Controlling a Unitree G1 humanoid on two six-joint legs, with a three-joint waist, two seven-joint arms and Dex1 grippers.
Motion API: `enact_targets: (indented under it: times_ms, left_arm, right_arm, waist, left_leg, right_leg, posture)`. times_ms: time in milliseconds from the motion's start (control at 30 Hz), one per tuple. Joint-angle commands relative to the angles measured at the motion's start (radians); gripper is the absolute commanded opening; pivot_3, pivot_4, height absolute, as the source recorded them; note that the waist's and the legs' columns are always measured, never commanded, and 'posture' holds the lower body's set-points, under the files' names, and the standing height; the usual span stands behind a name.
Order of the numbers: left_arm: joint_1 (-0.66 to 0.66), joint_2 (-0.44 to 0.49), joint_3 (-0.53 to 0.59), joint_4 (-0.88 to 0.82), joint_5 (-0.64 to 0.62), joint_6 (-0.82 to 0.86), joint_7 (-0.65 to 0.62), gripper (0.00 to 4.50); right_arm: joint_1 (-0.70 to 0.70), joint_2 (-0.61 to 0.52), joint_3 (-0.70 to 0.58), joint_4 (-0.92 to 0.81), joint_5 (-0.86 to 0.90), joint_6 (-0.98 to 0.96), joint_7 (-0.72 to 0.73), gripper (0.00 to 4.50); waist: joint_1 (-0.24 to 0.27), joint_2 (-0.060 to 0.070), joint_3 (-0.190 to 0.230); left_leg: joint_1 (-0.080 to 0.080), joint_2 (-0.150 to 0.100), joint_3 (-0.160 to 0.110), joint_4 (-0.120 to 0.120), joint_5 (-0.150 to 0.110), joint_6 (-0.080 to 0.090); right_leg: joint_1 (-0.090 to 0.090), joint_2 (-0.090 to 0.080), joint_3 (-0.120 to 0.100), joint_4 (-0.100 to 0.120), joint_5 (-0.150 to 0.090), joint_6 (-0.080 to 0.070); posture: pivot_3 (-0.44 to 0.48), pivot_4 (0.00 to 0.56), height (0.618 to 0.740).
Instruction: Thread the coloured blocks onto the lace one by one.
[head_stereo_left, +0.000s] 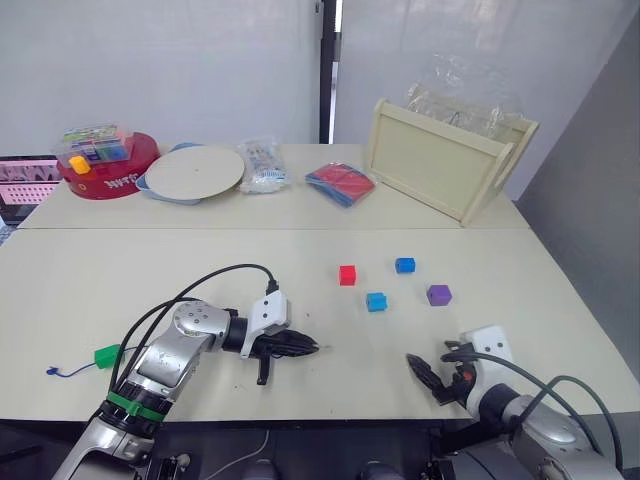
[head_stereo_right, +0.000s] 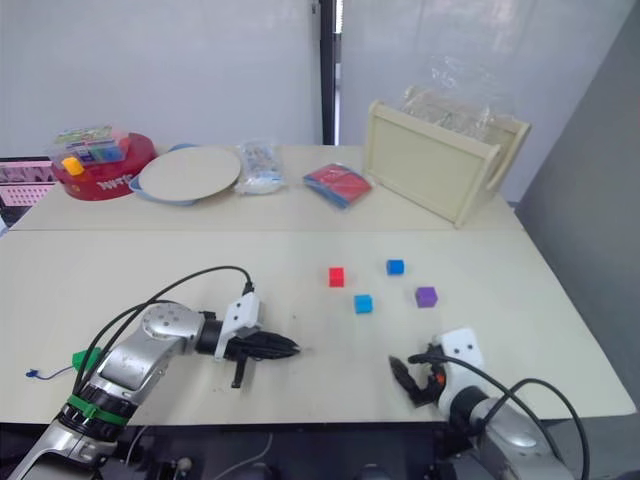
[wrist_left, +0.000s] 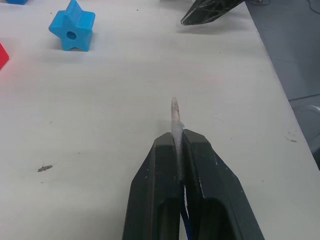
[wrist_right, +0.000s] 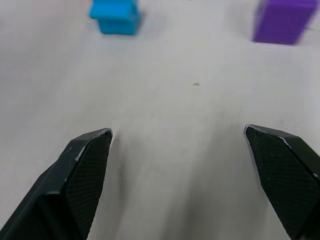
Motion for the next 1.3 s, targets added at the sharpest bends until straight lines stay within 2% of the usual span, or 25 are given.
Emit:
enact_targets:
  times_ms: [33, 200, 367, 467, 533, 800, 933, 1067, 1200, 1300]
  left_arm:
    - [-0.001, 0.001, 0.013, -0.038, -0.016, 0.005, 0.001, 0.0]
    - [0.0, -0.006, 0.011, -0.048, -0.013, 0.01, 0.014, 0.0]
    - [-0.001, -0.007, 0.012, -0.052, -0.013, 0.015, 0.022, 0.0]
    - [0.0, -0.004, 0.015, -0.054, -0.015, 0.017, 0.024, 0.0]
    - [0.001, 0.0, 0.018, -0.054, -0.014, 0.016, 0.024, 0.0]
    - [0.008, 0.009, 0.026, -0.052, -0.014, 0.006, 0.025, 0.0]
    - [0.006, 0.005, 0.022, -0.036, -0.008, -0.005, 0.025, 0.0]
    - [0.003, 0.002, 0.019, -0.015, -0.004, -0.021, 0.021, 0.0]
    - [-0.001, -0.002, 0.014, 0.008, 0.001, -0.039, 0.016, 0.0]
    - [-0.008, -0.006, 0.011, 0.018, 0.002, -0.044, 0.015, 0.0]
  right_arm:
    - [-0.08, 0.02, 0.016, 0.092, -0.078, -0.112, -0.099, 4.47]
    - [-0.293, 0.03, 0.014, 0.368, -0.126, -0.238, -0.167, 4.47]
    - [-0.431, 0.019, 0.033, 0.59, -0.132, -0.347, -0.146, 4.47]
    - [-0.472, 0.031, 0.02, 0.66, -0.131, -0.355, -0.179, 4.47]
    - [-0.468, 0.043, 0.01, 0.665, -0.131, -0.366, -0.205, 3.87]
    - [-0.383, 0.101, 0.013, 0.517, -0.091, -0.338, -0.225, 1.24]
    - [-0.35, 0.138, 0.017, 0.419, -0.074, -0.335, -0.249, 1.19]
    - [-0.248, 0.15, 0.098, 0.197, -0.049, -0.367, -0.191, 1.19]
    - [-0.117, 0.112, 0.253, -0.012, -0.044, -0.314, -0.131, 1.19]
    - [-0.049, 0.081, 0.382, -0.082, -0.052, -0.282, -0.102, 1.19]
  waist:
    - [-0.003, 0.0, 0.0]
    - [-0.004, 0.0, 0.0]
    - [-0.001, 0.001, 0.0]
    - [-0.001, 0.001, 0.0]
    - [-0.001, 0.001, 0.0]
    - [0.005, 0.001, 0.0]
    - [0.001, 0.001, 0.0]
    - [-0.001, 0.002, 0.0]
    - [-0.002, 0.002, 0.0]
    - [-0.002, 0.002, 0.0]
  left_leg:
    - [0.0, 0.0, 0.0, 0.0, 0.0, 0.0]
    - [0.001, 0.0, 0.001, -0.001, 0.0, 0.0]
    - [0.0, 0.0, 0.0, -0.002, 0.0, 0.0]
    - [0.001, 0.0, 0.0, -0.002, 0.0, 0.0]
    - [0.001, 0.0, 0.0, -0.002, 0.0, -0.001]
    - [0.0, -0.001, 0.0, -0.002, 0.0, -0.001]
    - [0.0, 0.0, 0.0, -0.002, 0.0, -0.001]
    - [0.0, 0.0, 0.0, -0.002, 0.0, -0.001]
    - [0.001, 0.0, 0.0, -0.003, 0.0, 0.0]
    - [0.0, 0.0, 0.0, -0.002, 0.0, 0.0]
  right_leg:
    - [0.0, 0.0, 0.0, 0.0, 0.0, 0.0]
    - [0.0, 0.0, 0.001, 0.001, 0.0, 0.0]
    - [0.0, 0.0, 0.001, -0.001, 0.0, 0.0]
    - [0.0, 0.0, 0.0, 0.0, 0.0, 0.0]
    - [0.0, 0.0, 0.001, 0.0, 0.0, 0.0]
    - [0.0, -0.001, 0.0, 0.0, 0.0, 0.0]
    - [0.0, 0.0, 0.0, 0.0, 0.0, 0.0]
    - [-0.001, 0.0, 0.0, 0.0, 0.0, 0.0]
    - [-0.001, 0.0, 0.0, 0.0, 0.0, 0.0]
    - [0.0, 0.0, 0.0, 0.0, 0.0, 0.0]
  posture:
    - [0.0, 0.15, 0.74]
    - [0.0, 0.15, 0.74]
    - [0.0, 0.15, 0.74]
    - [0.0, 0.15, 0.74]
    - [0.0, 0.15, 0.74]
    - [0.0, 0.15, 0.74]
    - [0.0, 0.15, 0.74]
    - [0.0, 0.15, 0.74]
    - [0.0, 0.15, 0.74]
    - [0.0, 0.15, 0.74]
